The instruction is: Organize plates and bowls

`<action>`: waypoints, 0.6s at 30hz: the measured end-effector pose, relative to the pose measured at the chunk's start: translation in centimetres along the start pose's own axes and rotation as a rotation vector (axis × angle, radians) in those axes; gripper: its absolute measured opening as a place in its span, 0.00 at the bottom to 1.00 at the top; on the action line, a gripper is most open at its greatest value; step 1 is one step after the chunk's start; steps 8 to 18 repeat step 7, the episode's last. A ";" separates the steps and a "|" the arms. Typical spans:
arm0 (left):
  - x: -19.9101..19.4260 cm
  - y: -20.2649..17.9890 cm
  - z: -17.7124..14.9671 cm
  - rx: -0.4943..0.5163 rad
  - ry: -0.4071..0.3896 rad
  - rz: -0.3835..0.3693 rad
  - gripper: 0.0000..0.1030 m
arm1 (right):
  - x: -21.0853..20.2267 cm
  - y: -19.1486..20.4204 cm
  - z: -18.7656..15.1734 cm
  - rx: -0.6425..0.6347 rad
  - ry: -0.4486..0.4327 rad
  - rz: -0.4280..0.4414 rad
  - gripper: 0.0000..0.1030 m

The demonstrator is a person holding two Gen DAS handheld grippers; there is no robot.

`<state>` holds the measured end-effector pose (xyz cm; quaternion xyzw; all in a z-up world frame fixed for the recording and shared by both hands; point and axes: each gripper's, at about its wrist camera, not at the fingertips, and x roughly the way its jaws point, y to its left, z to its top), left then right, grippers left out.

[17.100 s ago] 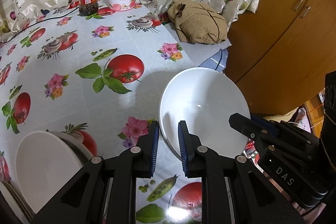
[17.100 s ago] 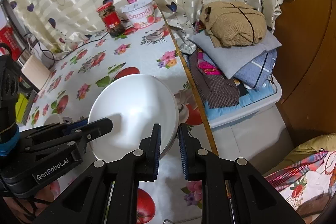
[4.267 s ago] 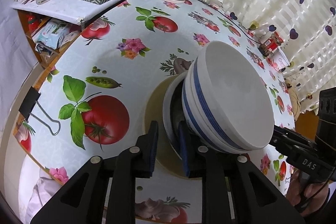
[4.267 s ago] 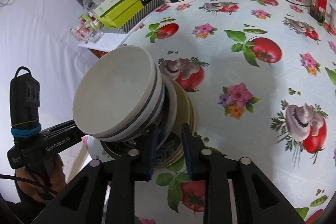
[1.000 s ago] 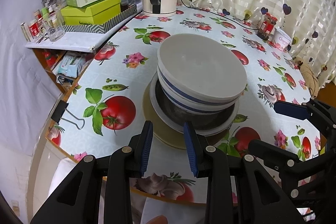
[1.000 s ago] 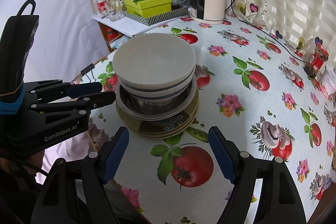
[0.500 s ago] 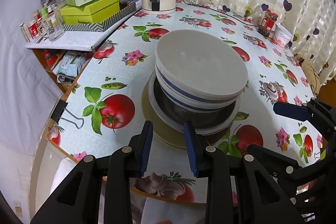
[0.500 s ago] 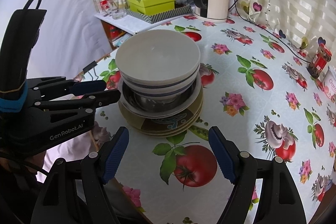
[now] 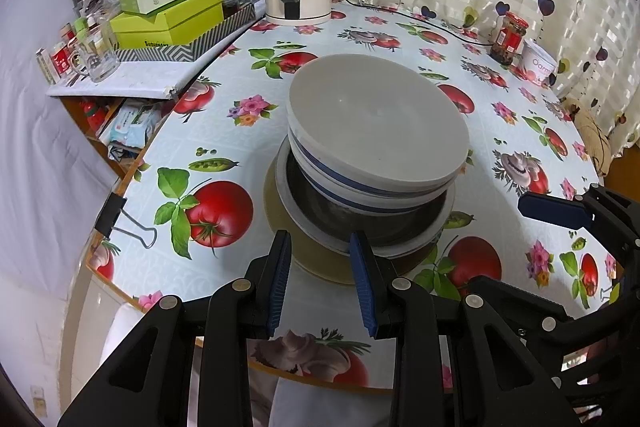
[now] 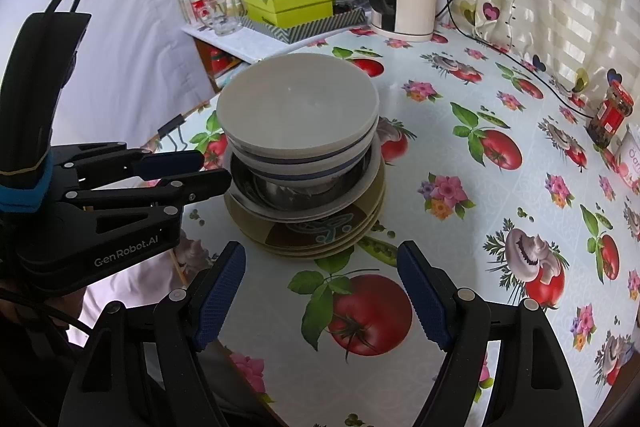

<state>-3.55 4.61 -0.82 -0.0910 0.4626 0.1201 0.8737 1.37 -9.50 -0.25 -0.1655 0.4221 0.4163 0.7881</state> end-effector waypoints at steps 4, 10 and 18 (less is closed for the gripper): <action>0.0 0.0 0.0 -0.004 -0.002 -0.001 0.31 | 0.2 0.0 -0.1 0.000 0.004 0.003 0.77; 0.0 0.0 0.0 -0.005 -0.005 -0.007 0.31 | 0.4 -0.2 -0.2 -0.001 0.007 0.006 0.77; 0.0 0.0 0.0 -0.005 -0.005 -0.007 0.31 | 0.4 -0.2 -0.2 -0.001 0.007 0.006 0.77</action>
